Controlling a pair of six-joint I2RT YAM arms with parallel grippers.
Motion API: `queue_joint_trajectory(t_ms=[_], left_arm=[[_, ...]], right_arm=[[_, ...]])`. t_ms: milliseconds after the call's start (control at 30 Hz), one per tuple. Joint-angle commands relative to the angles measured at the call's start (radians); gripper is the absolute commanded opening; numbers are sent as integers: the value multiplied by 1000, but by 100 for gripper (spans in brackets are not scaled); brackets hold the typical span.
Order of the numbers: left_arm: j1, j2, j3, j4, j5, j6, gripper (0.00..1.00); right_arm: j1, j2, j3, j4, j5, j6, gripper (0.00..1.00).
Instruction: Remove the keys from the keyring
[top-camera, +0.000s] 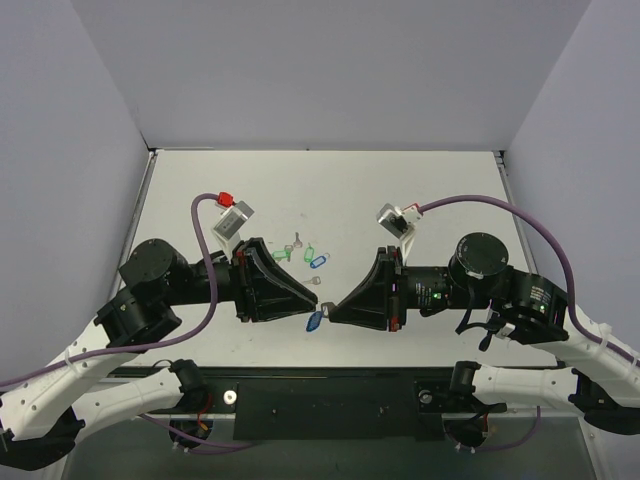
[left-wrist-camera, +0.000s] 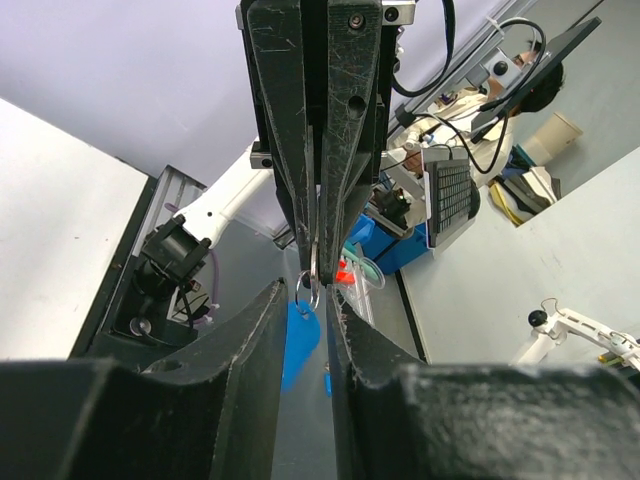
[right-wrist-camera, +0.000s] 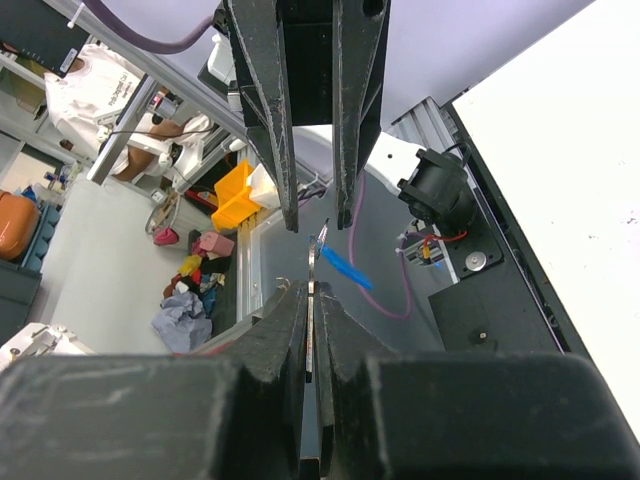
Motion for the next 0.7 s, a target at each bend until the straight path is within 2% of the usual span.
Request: queue_joint_trajectory(t_ms=[0, 133, 267, 367, 533, 667], left_arm=[[-10, 0, 2, 65, 14, -11, 32], [-12, -2, 0, 65, 9, -13, 29], [-12, -3, 2, 71, 5, -16, 19], [-13, -2, 2, 71, 6, -17, 18], [-13, 0, 3, 70, 6, -19, 6], [-15, 0, 8, 64, 8, -17, 0]], right_arm=[[7, -4, 41, 32, 15, 7, 0], [9, -3, 41, 27, 18, 6, 0], [9, -6, 38, 27, 20, 4, 0], [11, -6, 39, 27, 21, 6, 0], [7, -4, 46, 26, 20, 3, 0], [9, -4, 44, 21, 17, 1, 0]])
